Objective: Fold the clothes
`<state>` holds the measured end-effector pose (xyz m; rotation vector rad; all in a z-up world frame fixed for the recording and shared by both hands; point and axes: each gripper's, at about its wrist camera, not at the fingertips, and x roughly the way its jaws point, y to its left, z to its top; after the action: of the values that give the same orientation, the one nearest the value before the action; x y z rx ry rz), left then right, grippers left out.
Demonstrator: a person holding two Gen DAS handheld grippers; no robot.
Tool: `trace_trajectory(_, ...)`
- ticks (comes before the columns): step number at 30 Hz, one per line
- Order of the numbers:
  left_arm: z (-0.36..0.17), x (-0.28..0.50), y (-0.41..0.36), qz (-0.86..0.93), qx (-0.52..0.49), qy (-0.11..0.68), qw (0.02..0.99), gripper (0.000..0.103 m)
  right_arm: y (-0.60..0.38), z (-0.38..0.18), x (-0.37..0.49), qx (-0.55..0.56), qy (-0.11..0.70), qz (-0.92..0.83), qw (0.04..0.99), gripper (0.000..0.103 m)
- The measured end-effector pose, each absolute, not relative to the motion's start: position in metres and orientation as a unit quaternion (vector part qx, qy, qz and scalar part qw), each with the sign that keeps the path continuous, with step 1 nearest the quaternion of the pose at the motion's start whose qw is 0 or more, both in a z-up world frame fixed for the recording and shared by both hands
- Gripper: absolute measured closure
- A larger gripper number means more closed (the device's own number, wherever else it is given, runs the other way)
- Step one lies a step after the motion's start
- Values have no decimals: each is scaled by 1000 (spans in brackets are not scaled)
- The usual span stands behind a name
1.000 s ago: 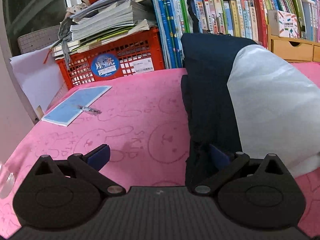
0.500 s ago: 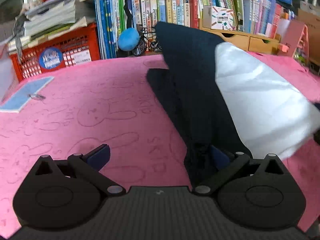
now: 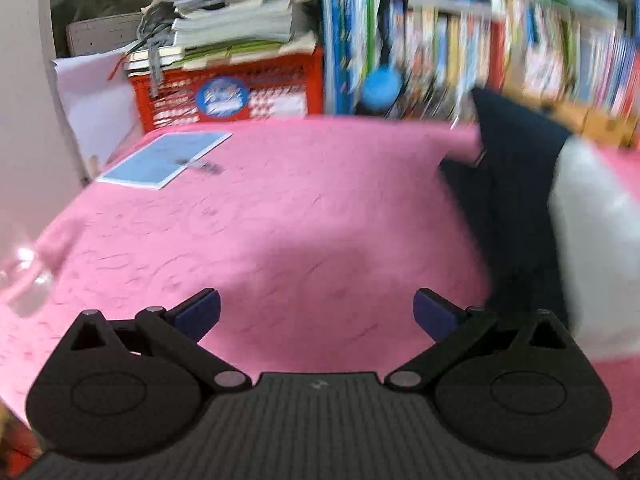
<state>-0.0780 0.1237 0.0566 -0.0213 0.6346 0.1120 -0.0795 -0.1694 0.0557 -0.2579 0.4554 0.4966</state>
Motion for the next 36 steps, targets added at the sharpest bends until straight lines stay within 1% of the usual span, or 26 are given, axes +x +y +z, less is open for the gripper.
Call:
trace_trajectory(1,63,-79,116,39,-21,296,954,0,-153,45,-61,-131,241,235,933,52)
trace_trajectory(3,74,-80,96,2,-29,265,964,0,-126,20,-36,-109,287,252,918,52)
trace_trajectory(4,78,-80,83,-17,-27,250,968,0,-115,14,-33,-96,296,276,910,52)
trace_trajectory(6,79,-75,56,-48,-16,235,971,0,-103,15,-38,-78,311,337,885,52)
trace_trajectory(7,76,-69,44,-61,-11,240,969,0,-104,17,-42,-62,321,370,870,52)
trace_trajectory(10,63,-54,13,-87,3,254,963,0,-131,26,-62,-14,334,390,858,49)
trace_trajectory(14,50,-46,-8,-97,2,268,958,0,-208,44,-96,65,316,359,876,47)
trace_trajectory(15,48,-45,-13,-104,1,267,958,0,-230,49,-99,100,311,348,879,43)
trace_trajectory(16,46,-45,-21,-113,8,262,959,0,-252,53,-98,136,312,326,882,32)
trace_trajectory(17,44,-45,-29,-122,14,256,959,0,-272,53,-96,168,320,292,885,29)
trace_trajectory(20,28,-45,-48,-118,55,249,960,0,-304,40,-77,249,355,227,872,29)
trace_trajectory(25,-7,-48,-75,-86,141,242,956,0,-293,22,-34,306,361,220,853,29)
trace_trajectory(27,-6,-41,-67,-100,120,263,952,0,-279,23,-15,312,365,220,849,31)
trace_trajectory(28,-7,-38,-65,-105,116,271,950,0,-274,23,-3,312,369,211,850,39)
trace_trajectory(29,-7,-34,-63,-110,112,279,948,0,-269,23,9,312,373,201,850,51)
trace_trajectory(33,-4,-32,-58,-120,109,287,944,0,-276,17,60,355,382,161,838,52)
trace_trajectory(35,-2,-32,-56,-123,106,289,943,0,-284,16,92,370,371,138,840,57)
trace_trajectory(36,-1,-32,-56,-124,106,289,943,0,-286,16,107,370,364,127,845,61)
